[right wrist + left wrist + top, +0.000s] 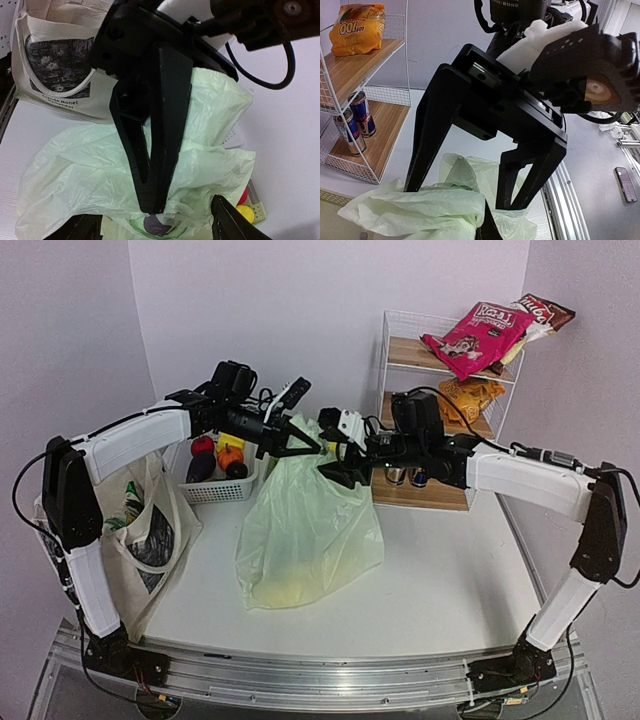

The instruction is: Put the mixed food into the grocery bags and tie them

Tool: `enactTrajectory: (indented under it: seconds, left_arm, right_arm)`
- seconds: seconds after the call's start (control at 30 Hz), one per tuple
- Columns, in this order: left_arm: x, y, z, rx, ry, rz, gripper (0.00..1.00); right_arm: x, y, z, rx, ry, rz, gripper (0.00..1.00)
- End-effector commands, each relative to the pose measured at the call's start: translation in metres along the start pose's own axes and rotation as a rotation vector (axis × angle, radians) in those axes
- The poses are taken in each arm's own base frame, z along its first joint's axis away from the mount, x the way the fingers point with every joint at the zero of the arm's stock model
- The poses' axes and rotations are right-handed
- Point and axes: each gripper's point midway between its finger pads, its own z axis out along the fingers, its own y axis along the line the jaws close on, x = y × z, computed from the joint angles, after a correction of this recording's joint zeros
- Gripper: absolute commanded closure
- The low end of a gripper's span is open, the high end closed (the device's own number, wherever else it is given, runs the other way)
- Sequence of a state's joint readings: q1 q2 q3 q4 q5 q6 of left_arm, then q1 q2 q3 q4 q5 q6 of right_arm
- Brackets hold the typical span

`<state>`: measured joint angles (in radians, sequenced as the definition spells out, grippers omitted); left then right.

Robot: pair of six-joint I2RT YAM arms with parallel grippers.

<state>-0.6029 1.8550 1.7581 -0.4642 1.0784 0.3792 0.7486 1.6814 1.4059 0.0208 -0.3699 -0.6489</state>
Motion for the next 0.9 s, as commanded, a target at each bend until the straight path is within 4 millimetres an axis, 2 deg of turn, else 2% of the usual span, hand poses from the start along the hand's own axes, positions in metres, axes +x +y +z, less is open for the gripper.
enactTrajectory:
  seconds: [0.0,0.1,0.27,0.33,0.4,0.6,0.63,0.77,0.8,0.87]
  left_arm:
    - [-0.011,0.003,-0.002,0.007,-0.016,0.046,1.00]
    - [-0.014,0.003,0.000,0.018,-0.022,0.053,1.00]
    - [-0.019,-0.002,-0.002,0.061,-0.031,0.061,1.00]
    - [-0.018,-0.005,-0.003,0.076,-0.031,0.062,1.00]
    - [-0.017,-0.006,-0.004,0.081,-0.029,0.064,1.00]
    - [-0.012,-0.003,-0.010,0.078,-0.019,0.045,1.00]
    - [-0.012,-0.002,-0.012,0.077,-0.017,0.049,1.00]
    - [-0.012,0.003,-0.020,0.046,0.006,0.071,1.00]
    - [-0.012,0.009,-0.021,0.013,0.018,0.087,0.96]
    - [-0.015,0.019,-0.024,-0.059,0.036,0.130,0.76]
  right_arm:
    - [-0.035,-0.005,-0.002,-0.024,-0.103,-0.007,0.30]
    - [-0.034,-0.004,0.007,-0.055,-0.111,0.023,0.31]
    - [-0.015,0.003,0.025,-0.098,-0.081,0.103,0.37]
    - [-0.010,0.003,0.028,-0.099,-0.071,0.119,0.46]
    - [-0.010,0.002,0.029,-0.096,-0.070,0.132,0.60]
    - [-0.013,0.001,0.021,-0.075,-0.068,0.192,0.96]
    - [-0.012,0.001,0.019,-0.071,-0.063,0.202,1.00]
    - [-0.013,-0.005,0.009,-0.008,-0.042,0.290,1.00]
    - [-0.012,-0.009,0.007,0.037,-0.023,0.304,1.00]
    - [-0.011,-0.008,0.006,0.119,0.032,0.310,1.00]
